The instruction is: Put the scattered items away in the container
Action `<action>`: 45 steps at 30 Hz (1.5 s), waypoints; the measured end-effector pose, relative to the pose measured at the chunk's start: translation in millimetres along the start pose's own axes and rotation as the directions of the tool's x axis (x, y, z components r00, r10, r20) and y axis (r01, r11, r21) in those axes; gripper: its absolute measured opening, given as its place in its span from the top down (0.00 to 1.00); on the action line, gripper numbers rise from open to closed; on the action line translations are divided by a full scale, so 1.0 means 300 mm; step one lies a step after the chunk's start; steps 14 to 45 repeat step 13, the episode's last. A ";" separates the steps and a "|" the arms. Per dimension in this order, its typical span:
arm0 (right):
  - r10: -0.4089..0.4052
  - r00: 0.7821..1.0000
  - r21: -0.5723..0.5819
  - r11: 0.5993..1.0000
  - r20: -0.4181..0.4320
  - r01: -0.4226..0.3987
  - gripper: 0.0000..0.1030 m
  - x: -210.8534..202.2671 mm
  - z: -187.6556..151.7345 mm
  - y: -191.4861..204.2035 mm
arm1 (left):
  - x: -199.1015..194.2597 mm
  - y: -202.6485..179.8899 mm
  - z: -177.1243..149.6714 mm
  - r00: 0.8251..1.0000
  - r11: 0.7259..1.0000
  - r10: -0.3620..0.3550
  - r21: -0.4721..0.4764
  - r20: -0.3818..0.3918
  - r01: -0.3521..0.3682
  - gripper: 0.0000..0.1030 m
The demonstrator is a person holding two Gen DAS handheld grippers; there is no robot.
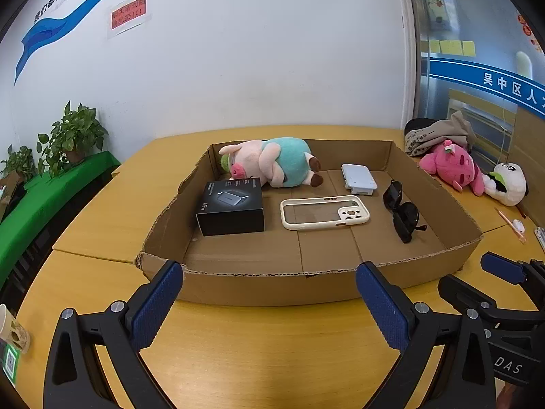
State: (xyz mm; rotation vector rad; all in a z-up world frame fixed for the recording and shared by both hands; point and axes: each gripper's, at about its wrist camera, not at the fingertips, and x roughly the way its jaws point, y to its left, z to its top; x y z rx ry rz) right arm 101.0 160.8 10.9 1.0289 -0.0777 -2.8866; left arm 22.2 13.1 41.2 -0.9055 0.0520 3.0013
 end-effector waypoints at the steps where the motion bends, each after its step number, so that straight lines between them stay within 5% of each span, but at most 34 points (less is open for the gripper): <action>1: -0.002 1.000 -0.001 1.000 0.000 0.002 0.25 0.001 0.001 -0.001 | 0.002 0.001 0.000 1.000 1.000 -0.002 -0.003 -0.002 0.002 0.00; 9: 0.004 1.000 -0.006 1.000 -0.011 -0.004 0.25 0.015 -0.005 0.006 | 0.018 0.003 -0.011 0.998 0.999 -0.042 -0.021 -0.039 0.041 0.00; 45: 0.005 1.000 -0.011 1.000 -0.017 -0.005 0.25 0.020 -0.006 0.009 | 0.022 0.003 -0.017 0.999 1.000 -0.011 -0.013 -0.046 0.011 0.00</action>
